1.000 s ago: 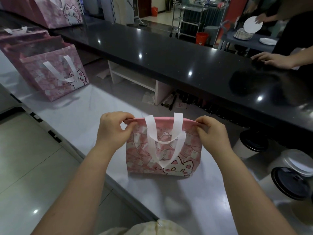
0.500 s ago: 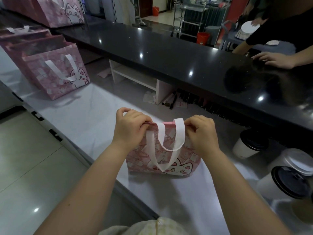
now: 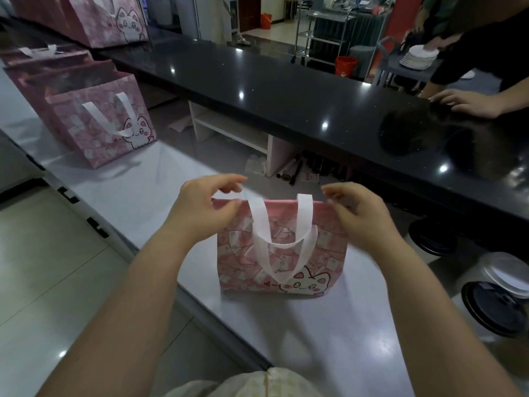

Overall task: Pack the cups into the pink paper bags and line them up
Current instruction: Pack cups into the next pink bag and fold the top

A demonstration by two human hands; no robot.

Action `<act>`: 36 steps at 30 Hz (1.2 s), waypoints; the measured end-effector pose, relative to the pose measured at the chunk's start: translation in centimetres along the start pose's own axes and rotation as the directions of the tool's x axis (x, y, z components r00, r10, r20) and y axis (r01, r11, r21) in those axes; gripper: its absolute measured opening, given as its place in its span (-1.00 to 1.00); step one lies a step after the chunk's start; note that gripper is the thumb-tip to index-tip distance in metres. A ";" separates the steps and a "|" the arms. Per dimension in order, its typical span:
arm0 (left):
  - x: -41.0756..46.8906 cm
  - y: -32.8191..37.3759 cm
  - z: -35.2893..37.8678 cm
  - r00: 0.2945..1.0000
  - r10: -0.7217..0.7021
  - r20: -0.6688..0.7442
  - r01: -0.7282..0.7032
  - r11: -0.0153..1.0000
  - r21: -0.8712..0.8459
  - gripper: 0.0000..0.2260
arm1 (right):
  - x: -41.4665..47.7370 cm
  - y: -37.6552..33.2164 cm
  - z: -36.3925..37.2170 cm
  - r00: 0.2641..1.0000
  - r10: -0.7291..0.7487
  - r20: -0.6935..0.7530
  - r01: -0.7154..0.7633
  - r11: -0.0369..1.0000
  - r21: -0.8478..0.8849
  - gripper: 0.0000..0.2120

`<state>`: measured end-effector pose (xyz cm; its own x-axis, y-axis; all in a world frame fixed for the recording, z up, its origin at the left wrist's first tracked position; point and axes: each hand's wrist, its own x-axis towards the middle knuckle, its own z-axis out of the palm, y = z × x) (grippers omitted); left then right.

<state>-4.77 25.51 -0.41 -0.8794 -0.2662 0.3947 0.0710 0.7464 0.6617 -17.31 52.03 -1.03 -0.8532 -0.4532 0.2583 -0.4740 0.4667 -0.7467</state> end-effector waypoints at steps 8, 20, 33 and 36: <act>1.2 2.3 6.1 0.975 0.155 0.157 -0.210 0.869 0.447 -0.88 | 1.3 -2.8 3.8 0.970 -0.135 0.200 0.222 0.825 -0.519 -0.87; -0.4 -0.7 3.2 0.970 0.237 -0.047 -0.197 0.889 0.413 -0.87 | 0.0 -0.2 1.6 0.970 -0.231 0.076 0.242 0.885 -0.398 -0.89; -1.6 -4.4 0.9 0.992 0.100 -0.083 -0.081 0.975 0.209 -0.88 | -0.2 3.5 0.1 0.999 0.041 -0.022 -0.042 0.999 -0.034 -0.76; -1.6 -4.4 1.5 0.982 0.075 -0.175 -0.035 0.974 0.224 -0.97 | -0.2 3.2 1.6 0.995 -0.012 -0.098 0.003 0.995 -0.095 -0.71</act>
<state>-4.43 23.57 -4.95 -0.7757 -0.3119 0.5487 -0.0061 0.8730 0.4877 -18.31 52.39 -4.39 -0.8645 -0.3822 0.3264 -0.4951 0.5357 -0.6840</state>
